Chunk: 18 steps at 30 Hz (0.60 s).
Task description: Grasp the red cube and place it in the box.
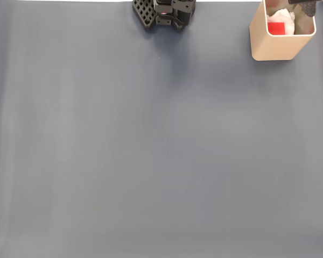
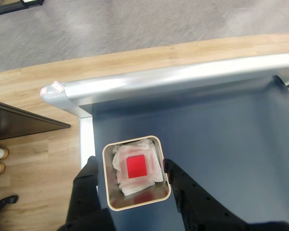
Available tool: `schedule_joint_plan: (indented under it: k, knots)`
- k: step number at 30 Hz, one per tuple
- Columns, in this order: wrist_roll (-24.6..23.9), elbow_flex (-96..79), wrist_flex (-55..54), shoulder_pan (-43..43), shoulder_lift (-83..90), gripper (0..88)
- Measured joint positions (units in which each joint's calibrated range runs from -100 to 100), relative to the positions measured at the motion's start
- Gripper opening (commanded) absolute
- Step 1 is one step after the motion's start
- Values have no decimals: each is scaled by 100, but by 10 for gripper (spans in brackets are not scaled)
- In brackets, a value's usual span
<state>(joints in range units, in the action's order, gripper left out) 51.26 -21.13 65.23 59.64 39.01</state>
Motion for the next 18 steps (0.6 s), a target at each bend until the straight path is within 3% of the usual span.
schedule_joint_plan:
  k: [9, 18]
  knots:
    - [-5, 0, 0, -225, 0, 10]
    - [0, 0, -114, -639, 0, 3]
